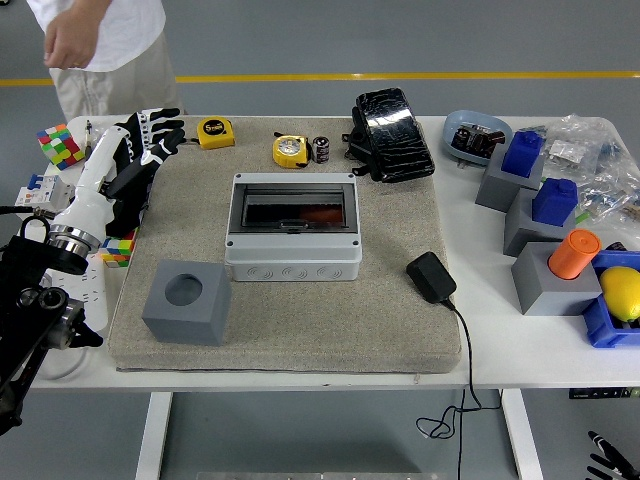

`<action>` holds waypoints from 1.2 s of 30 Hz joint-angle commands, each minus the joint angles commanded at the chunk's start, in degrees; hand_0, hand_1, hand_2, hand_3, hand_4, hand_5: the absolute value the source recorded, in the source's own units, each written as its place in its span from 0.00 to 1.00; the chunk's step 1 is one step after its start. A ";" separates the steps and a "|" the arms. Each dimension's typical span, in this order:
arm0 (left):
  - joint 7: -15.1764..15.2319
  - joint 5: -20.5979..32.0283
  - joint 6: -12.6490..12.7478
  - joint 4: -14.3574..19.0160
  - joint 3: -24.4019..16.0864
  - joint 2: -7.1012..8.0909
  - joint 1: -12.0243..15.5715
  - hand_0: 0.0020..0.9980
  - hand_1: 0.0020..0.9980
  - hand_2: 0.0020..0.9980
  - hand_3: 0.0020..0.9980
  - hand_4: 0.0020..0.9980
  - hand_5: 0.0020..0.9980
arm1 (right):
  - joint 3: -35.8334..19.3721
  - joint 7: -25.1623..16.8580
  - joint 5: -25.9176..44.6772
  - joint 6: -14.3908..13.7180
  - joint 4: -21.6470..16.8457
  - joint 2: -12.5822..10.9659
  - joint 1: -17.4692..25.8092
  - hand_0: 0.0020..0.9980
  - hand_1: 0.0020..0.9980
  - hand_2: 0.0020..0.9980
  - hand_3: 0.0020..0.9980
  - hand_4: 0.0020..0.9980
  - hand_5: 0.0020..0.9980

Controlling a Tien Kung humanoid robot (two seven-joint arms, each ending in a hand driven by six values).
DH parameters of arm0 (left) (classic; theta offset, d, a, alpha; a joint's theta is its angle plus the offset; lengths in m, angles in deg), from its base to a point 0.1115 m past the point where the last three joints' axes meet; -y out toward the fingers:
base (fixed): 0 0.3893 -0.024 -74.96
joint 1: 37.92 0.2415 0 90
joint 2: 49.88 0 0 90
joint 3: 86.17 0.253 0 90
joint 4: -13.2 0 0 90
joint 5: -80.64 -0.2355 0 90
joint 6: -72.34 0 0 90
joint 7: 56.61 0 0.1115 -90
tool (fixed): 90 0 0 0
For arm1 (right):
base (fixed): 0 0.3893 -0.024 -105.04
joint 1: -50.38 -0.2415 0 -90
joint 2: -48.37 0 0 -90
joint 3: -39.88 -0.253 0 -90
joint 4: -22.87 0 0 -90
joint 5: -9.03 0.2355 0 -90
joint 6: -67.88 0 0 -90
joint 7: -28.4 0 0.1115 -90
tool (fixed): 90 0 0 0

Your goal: Fetch the battery,place it into the box,close the lid of the box

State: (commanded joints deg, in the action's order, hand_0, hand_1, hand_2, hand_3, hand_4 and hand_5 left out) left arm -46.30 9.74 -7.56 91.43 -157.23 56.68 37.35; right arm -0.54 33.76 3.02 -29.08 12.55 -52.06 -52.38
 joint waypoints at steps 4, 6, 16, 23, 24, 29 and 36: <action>0.02 1.15 -0.16 -0.14 -2.56 -0.55 0.24 0.58 0.71 0.72 0.73 1.00 0.71 | -0.20 0.02 -0.07 0.20 0.00 -0.10 -0.12 0.62 0.69 0.67 0.55 0.91 0.49; -0.22 1.23 -0.35 -0.21 -3.44 -0.48 0.13 0.57 0.71 0.71 0.73 1.00 0.71 | -0.18 0.06 -0.11 0.32 0.00 -0.16 -0.18 0.62 0.69 0.67 0.55 0.91 0.49; -2.10 0.40 -1.38 -0.33 -4.59 -0.53 -0.02 0.57 0.71 0.71 0.73 1.00 0.70 | 0.47 0.27 -0.01 0.61 0.00 -0.38 -0.46 0.62 0.69 0.67 0.55 0.91 0.49; -2.65 0.17 -1.76 0.02 -4.31 -0.39 -0.27 0.57 0.70 0.71 0.74 1.00 0.71 | -0.03 0.63 -0.42 0.92 0.00 -0.46 -0.38 0.62 0.69 0.67 0.55 0.92 0.49; -2.75 0.15 -1.81 0.13 -4.40 -0.39 -0.23 0.57 0.70 0.71 0.73 1.00 0.71 | 0.15 0.56 -0.19 0.94 0.00 -0.50 -0.41 0.62 0.69 0.67 0.55 0.92 0.49; -3.21 -0.01 -2.25 0.21 -4.65 -0.12 -0.04 0.57 0.70 0.71 0.73 1.00 0.71 | 1.15 0.41 0.49 1.06 0.00 -0.60 -0.77 0.62 0.69 0.67 0.55 0.92 0.49; -4.07 -0.52 -2.64 -0.14 -5.04 0.01 0.24 0.57 0.70 0.71 0.73 1.00 0.71 | 2.09 0.73 0.76 0.77 0.00 -0.59 -0.74 0.62 0.69 0.67 0.55 0.92 0.49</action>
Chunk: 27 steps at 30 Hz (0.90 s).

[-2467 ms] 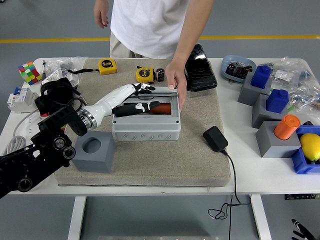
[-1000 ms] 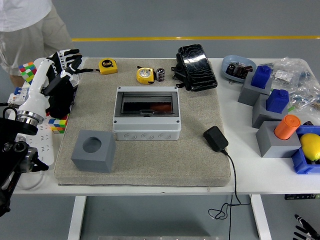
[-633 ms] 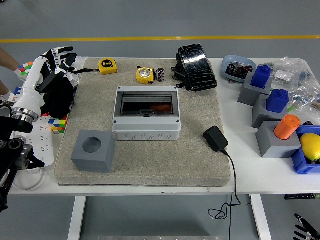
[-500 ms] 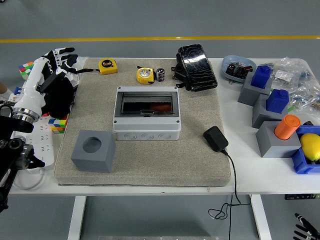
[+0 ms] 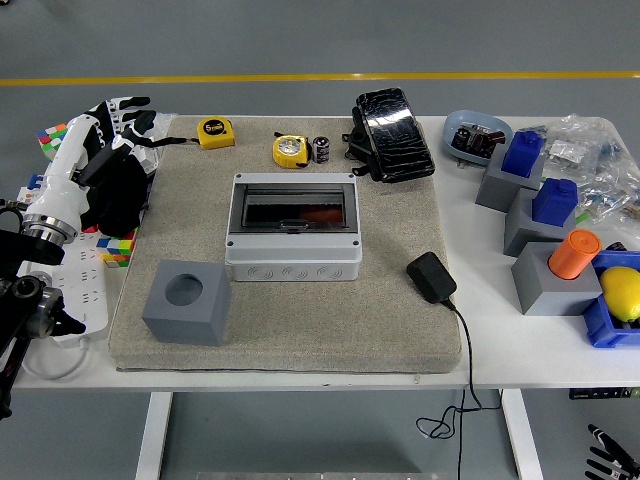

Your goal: Fetch the battery,place it into the box,close the lid of the box

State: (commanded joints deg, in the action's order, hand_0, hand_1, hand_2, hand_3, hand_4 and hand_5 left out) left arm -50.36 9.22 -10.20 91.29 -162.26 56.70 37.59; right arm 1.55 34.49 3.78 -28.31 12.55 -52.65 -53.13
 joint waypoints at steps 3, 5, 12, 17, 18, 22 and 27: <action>-0.55 -0.28 -0.14 -0.73 0.25 -0.03 0.32 0.57 0.70 0.71 0.73 1.00 0.71 | -0.57 0.20 -0.41 -0.64 0.00 0.11 0.70 0.62 0.69 0.67 0.55 0.92 0.49; -0.79 -0.73 -0.10 -1.51 0.33 -0.07 1.01 0.57 0.70 0.71 0.73 1.00 0.71 | -0.37 0.00 -0.07 -1.24 0.00 0.42 1.50 0.62 0.69 0.67 0.55 0.92 0.49; -1.14 -1.33 -0.15 -2.34 -0.09 0.15 1.86 0.57 0.70 0.71 0.74 1.00 0.71 | 0.36 -0.72 0.57 -1.40 0.00 1.29 2.46 0.63 0.69 0.67 0.55 0.92 0.49; -3.11 -4.99 -0.46 -2.00 -0.06 0.31 1.02 0.57 0.70 0.71 0.74 1.00 0.71 | -0.74 -0.39 -0.08 -1.36 0.00 1.32 2.22 0.63 0.69 0.67 0.55 0.92 0.49; -3.58 -4.87 -0.64 -1.97 -0.24 0.32 0.61 0.57 0.70 0.71 0.74 1.00 0.71 | -1.00 -0.30 -0.21 -1.35 0.00 1.32 1.90 0.63 0.69 0.67 0.55 0.92 0.49; -4.28 -5.15 -0.84 -1.80 -0.84 0.22 0.21 0.57 0.70 0.71 0.74 1.00 0.71 | -0.97 -0.41 -0.01 -1.26 0.00 1.40 1.39 0.63 0.69 0.67 0.55 0.92 0.49; -4.51 -4.90 -0.99 -1.66 -0.77 -0.03 -0.20 0.57 0.70 0.71 0.74 1.00 0.71 | -1.87 -0.47 -0.37 -1.21 0.00 1.57 1.10 0.62 0.69 0.67 0.55 0.92 0.49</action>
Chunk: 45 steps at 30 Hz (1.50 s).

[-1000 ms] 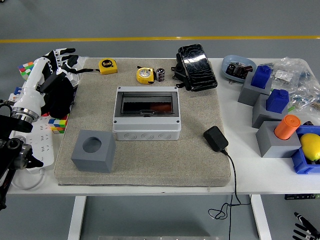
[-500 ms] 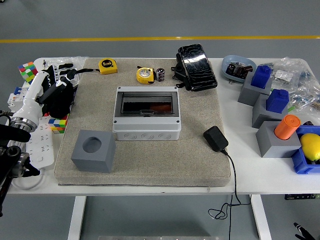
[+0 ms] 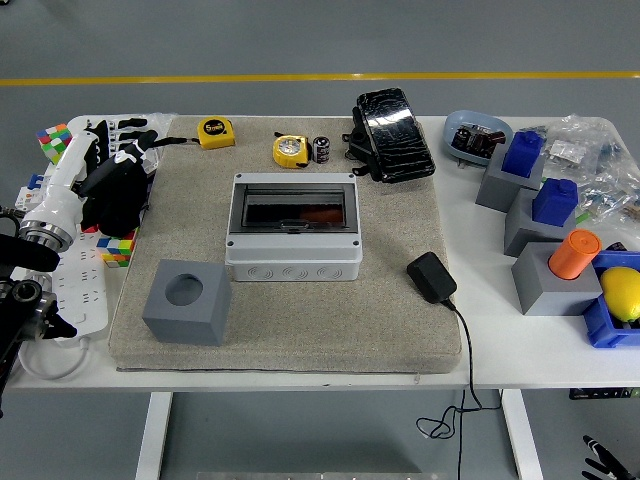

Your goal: Fetch the battery,place it into the box,close the lid of the box

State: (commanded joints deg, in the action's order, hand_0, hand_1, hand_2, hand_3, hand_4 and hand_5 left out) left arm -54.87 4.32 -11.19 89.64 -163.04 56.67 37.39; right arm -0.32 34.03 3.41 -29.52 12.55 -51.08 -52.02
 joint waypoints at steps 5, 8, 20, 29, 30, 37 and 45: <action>-0.24 0.06 -0.15 0.18 -0.19 -0.03 -0.04 0.57 0.70 0.72 0.74 1.00 0.71 | -0.50 0.04 -0.22 0.23 0.00 0.12 -0.07 0.62 0.69 0.67 0.55 0.92 0.49; -0.24 0.23 -0.22 0.28 -0.47 -0.10 0.10 0.57 0.70 0.72 0.74 1.00 0.71 | -1.11 0.30 -0.80 0.30 0.00 0.07 -0.06 0.62 0.69 0.67 0.55 0.92 0.49; 0.44 0.87 -0.15 0.12 -0.41 0.89 -2.21 0.57 0.70 0.72 0.74 1.00 0.71 | 3.55 -0.08 2.53 1.25 -0.17 -0.42 -2.20 0.62 0.69 0.67 0.55 0.92 0.49; 0.10 0.82 -0.32 0.53 -0.03 0.21 -0.51 0.56 0.70 0.72 0.74 1.00 0.71 | -0.48 0.67 -0.18 1.01 0.00 -1.05 -0.74 0.62 0.69 0.67 0.55 0.92 0.49; 0.09 0.83 -0.33 0.54 0.00 0.21 -0.47 0.56 0.70 0.72 0.74 1.00 0.71 | -0.27 0.50 0.07 1.09 0.00 -0.95 -0.71 0.62 0.69 0.67 0.55 0.92 0.49; -0.11 0.81 -0.58 0.62 -0.22 0.37 0.06 0.57 0.70 0.72 0.74 1.00 0.71 | -0.76 0.26 -0.21 1.21 0.00 -0.65 -0.40 0.62 0.69 0.67 0.55 0.92 0.49; -0.22 0.58 -0.70 0.67 -0.80 0.24 0.43 0.56 0.70 0.72 0.74 1.00 0.71 | -2.53 0.50 -1.55 1.16 0.00 -0.38 0.09 0.62 0.69 0.67 0.55 0.92 0.49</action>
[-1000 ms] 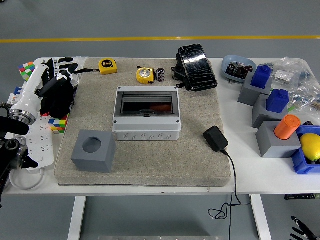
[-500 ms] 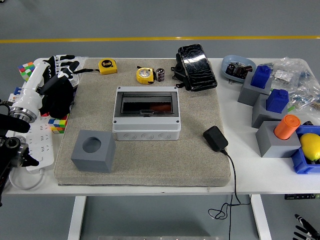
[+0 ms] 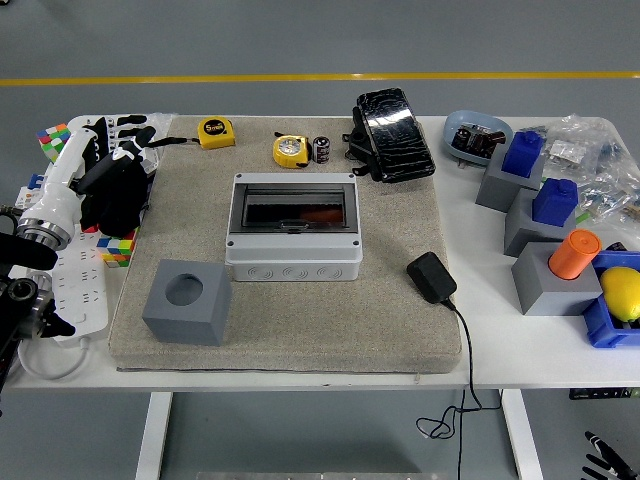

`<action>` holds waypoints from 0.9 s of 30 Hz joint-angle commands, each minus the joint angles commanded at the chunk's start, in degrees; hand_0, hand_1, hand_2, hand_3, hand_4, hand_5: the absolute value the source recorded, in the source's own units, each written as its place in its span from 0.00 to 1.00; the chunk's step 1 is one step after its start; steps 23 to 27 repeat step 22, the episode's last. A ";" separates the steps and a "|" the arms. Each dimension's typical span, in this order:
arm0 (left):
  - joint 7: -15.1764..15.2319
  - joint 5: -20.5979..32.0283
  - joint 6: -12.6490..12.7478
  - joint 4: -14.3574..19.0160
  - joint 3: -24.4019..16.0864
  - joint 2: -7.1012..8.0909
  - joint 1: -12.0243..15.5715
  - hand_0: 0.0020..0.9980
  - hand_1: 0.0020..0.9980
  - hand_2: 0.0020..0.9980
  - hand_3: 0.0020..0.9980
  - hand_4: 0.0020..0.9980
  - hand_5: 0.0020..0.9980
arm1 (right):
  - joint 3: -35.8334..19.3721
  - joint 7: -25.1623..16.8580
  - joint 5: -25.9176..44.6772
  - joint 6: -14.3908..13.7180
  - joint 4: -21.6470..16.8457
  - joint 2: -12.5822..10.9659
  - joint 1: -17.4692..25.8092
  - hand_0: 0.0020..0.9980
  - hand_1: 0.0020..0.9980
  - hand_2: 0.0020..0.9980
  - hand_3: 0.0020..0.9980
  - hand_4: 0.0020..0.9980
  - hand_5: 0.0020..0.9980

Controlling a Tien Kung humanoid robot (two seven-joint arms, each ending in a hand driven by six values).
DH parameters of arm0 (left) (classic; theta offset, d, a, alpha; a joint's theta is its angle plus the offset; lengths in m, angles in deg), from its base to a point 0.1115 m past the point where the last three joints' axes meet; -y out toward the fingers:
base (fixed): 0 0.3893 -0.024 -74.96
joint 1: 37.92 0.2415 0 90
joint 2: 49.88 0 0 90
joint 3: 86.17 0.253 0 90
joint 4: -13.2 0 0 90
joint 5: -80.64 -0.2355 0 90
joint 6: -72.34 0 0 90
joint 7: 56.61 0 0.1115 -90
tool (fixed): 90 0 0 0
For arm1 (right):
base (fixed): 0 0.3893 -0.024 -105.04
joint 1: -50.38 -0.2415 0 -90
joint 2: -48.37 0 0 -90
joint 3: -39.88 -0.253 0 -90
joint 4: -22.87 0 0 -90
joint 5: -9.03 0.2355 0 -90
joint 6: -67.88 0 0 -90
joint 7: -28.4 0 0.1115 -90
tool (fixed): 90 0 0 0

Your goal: Fetch the battery,place it into the box,close the lid of the box

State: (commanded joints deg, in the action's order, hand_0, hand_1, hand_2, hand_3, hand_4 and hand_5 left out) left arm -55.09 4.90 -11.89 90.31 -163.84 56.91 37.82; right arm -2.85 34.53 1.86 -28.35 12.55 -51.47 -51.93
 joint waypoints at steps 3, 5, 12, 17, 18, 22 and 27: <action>-0.02 -0.02 -0.06 0.02 -0.08 0.00 0.19 0.56 0.70 0.72 0.74 1.00 0.71 | -0.31 -0.10 -0.14 -0.09 0.00 0.13 0.12 0.62 0.69 0.67 0.55 0.92 0.49; -0.03 -0.03 -0.08 0.06 -0.30 -0.06 0.37 0.56 0.70 0.72 0.74 1.00 0.71 | -0.45 -0.19 -0.22 -0.16 0.00 0.21 0.19 0.62 0.69 0.67 0.55 0.92 0.49; -0.10 -0.10 -0.18 0.23 -0.90 -0.29 0.78 0.56 0.70 0.72 0.74 1.00 0.71 | -0.91 -0.21 -0.64 -0.36 0.00 0.44 0.43 0.62 0.69 0.67 0.55 0.92 0.49; -0.22 -0.11 -0.31 0.21 -1.14 -0.32 0.83 0.56 0.70 0.72 0.74 1.00 0.71 | -1.02 -0.20 -0.71 -0.44 0.00 0.41 0.31 0.62 0.69 0.67 0.55 0.92 0.49; -0.23 -0.11 -0.33 0.24 -1.12 -0.35 0.82 0.56 0.70 0.72 0.74 1.00 0.71 | -1.09 -0.16 -0.75 -0.40 0.00 0.41 0.29 0.62 0.69 0.67 0.55 0.92 0.49; -0.26 -0.09 -0.43 0.30 -1.18 -0.43 0.74 0.56 0.70 0.72 0.74 1.00 0.71 | -1.61 0.03 -1.20 -0.26 0.00 0.49 0.26 0.62 0.69 0.67 0.55 0.92 0.49; -0.26 -0.09 -0.43 0.30 -1.18 -0.43 0.74 0.56 0.70 0.72 0.74 1.00 0.71 | -1.61 0.03 -1.20 -0.26 0.00 0.49 0.26 0.62 0.69 0.67 0.55 0.92 0.49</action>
